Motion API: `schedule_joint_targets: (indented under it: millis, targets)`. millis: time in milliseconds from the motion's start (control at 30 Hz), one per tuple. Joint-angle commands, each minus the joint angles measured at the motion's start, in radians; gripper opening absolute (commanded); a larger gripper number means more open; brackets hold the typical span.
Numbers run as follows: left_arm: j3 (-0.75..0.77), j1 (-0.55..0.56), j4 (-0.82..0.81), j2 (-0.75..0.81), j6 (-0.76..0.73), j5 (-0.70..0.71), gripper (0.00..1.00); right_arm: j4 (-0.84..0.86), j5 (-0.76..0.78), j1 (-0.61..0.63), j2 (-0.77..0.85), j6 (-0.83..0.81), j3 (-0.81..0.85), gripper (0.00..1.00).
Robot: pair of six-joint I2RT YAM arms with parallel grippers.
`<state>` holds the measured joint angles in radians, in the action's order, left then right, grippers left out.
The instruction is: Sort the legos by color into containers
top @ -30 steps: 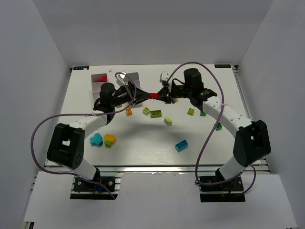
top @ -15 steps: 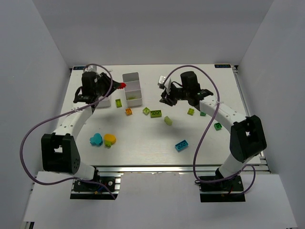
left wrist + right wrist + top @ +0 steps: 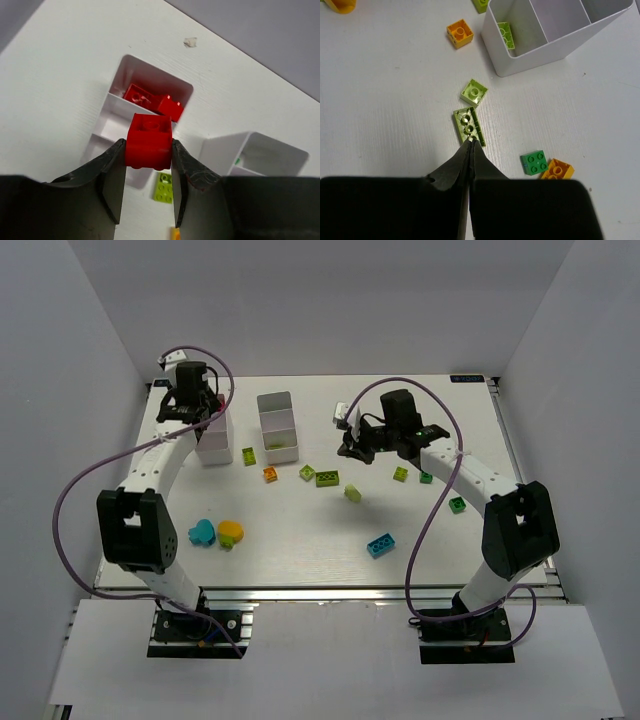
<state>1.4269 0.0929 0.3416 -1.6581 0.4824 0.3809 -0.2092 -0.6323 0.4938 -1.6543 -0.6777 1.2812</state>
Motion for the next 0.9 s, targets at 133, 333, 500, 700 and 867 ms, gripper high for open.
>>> schedule_joint_targets:
  millis: [133,333,500,700,867]
  targets:
    - [0.092,-0.005,-0.038,-0.074,-0.088,0.136,0.0,-0.009,-0.023,-0.001,0.027,-0.014,0.023,0.0]
    - [0.145,-0.007,-0.052,-0.157,-0.093,0.131,0.0,-0.006,-0.02,-0.008,0.033,-0.016,0.02,0.03]
    - [0.19,-0.009,-0.056,-0.215,-0.09,0.125,0.0,-0.006,-0.012,-0.014,0.037,-0.017,0.017,0.11]
    - [0.21,-0.016,-0.058,-0.244,-0.08,0.136,0.08,0.019,0.006,-0.023,0.051,0.001,-0.003,0.36]
    - [0.213,-0.025,-0.061,-0.25,-0.07,0.136,0.52,0.022,0.002,-0.029,0.059,0.01,-0.008,0.49]
